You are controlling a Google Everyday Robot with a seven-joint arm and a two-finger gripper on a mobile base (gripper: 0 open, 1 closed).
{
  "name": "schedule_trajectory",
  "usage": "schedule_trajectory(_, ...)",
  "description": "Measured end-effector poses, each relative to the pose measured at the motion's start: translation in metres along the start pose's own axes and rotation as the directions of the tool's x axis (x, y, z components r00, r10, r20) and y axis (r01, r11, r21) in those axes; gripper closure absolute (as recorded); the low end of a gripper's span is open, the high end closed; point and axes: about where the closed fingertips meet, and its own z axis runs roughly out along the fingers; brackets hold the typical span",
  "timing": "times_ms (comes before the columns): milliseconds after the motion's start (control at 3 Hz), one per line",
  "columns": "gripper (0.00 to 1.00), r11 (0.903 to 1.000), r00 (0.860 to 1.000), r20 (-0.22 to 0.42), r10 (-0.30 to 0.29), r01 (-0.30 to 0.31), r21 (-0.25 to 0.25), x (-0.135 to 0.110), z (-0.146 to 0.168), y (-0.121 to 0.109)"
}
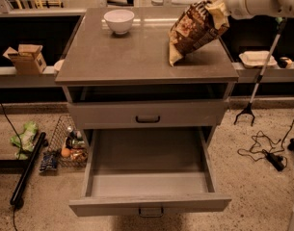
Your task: Pick brown chip bag from middle drawer and place on counter
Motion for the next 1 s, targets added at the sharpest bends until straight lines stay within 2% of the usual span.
schedule_trajectory(333,1.00,0.9978,0.998,-0.008,0.063,-0.063,-0.018,0.009,0.029,0.021)
schedule_trajectory(667,0.75,0.9915,0.995,-0.018,0.097,-0.098,-0.085,0.020,0.050,0.053)
schedule_trajectory(1000,0.52,0.9915,0.995,-0.018,0.097,-0.098,-0.085,0.020,0.050,0.053)
